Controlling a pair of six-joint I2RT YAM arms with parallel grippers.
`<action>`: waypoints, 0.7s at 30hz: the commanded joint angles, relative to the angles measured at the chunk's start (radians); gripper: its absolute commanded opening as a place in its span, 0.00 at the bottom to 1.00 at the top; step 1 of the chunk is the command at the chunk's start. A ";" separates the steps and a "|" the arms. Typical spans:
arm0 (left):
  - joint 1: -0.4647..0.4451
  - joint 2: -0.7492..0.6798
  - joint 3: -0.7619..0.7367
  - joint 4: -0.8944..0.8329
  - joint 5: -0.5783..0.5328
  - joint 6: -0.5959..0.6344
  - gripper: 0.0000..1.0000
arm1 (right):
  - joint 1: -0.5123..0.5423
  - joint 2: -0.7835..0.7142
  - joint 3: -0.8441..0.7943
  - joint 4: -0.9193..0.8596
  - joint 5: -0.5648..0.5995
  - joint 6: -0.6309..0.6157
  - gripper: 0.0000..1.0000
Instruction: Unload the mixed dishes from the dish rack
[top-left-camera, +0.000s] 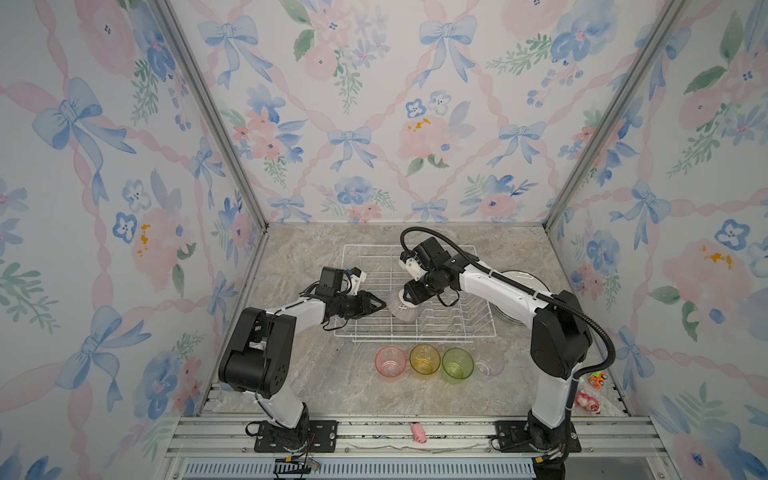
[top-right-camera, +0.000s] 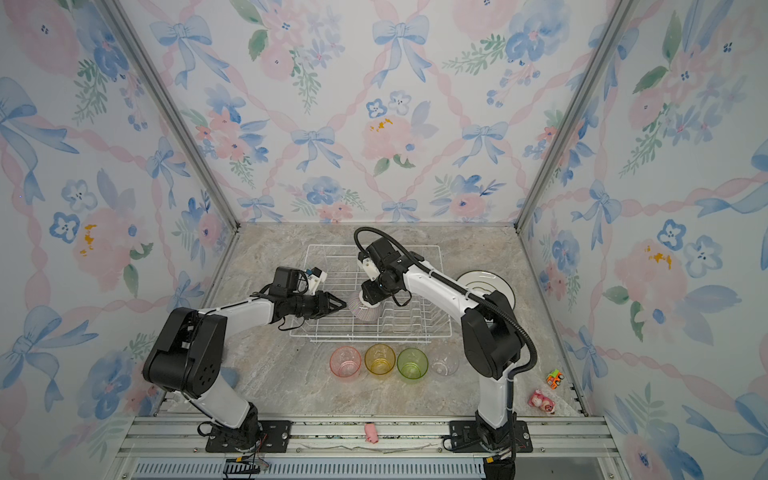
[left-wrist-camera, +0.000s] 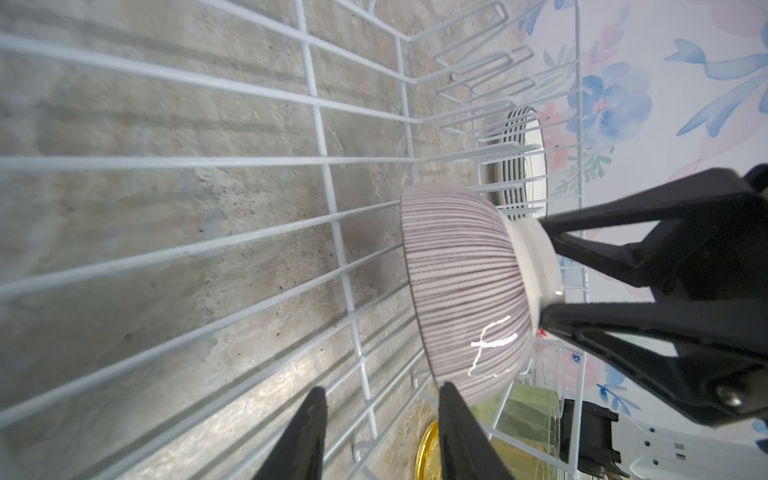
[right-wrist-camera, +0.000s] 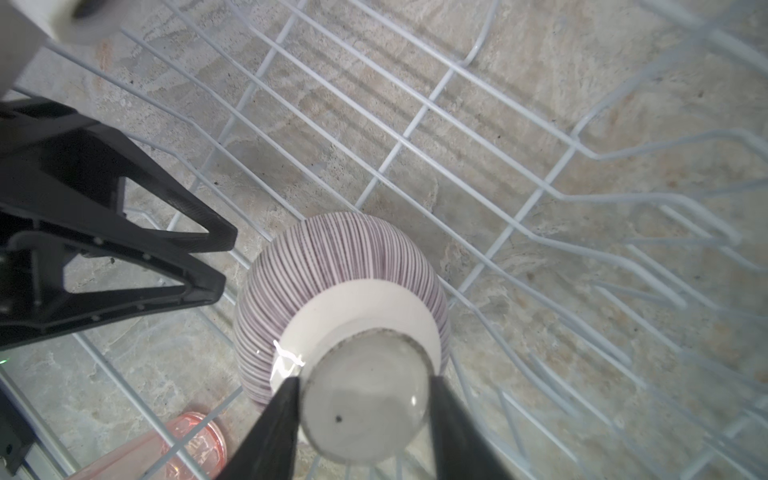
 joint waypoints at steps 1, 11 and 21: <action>-0.008 0.035 -0.040 0.178 0.064 -0.091 0.43 | -0.019 -0.020 -0.036 -0.003 -0.007 0.019 0.16; -0.030 0.025 -0.050 0.277 0.028 -0.142 0.42 | -0.022 -0.032 -0.041 0.006 -0.008 0.011 0.32; -0.032 -0.227 -0.096 0.113 -0.273 -0.099 0.42 | 0.068 0.113 0.196 -0.083 0.084 -0.071 0.79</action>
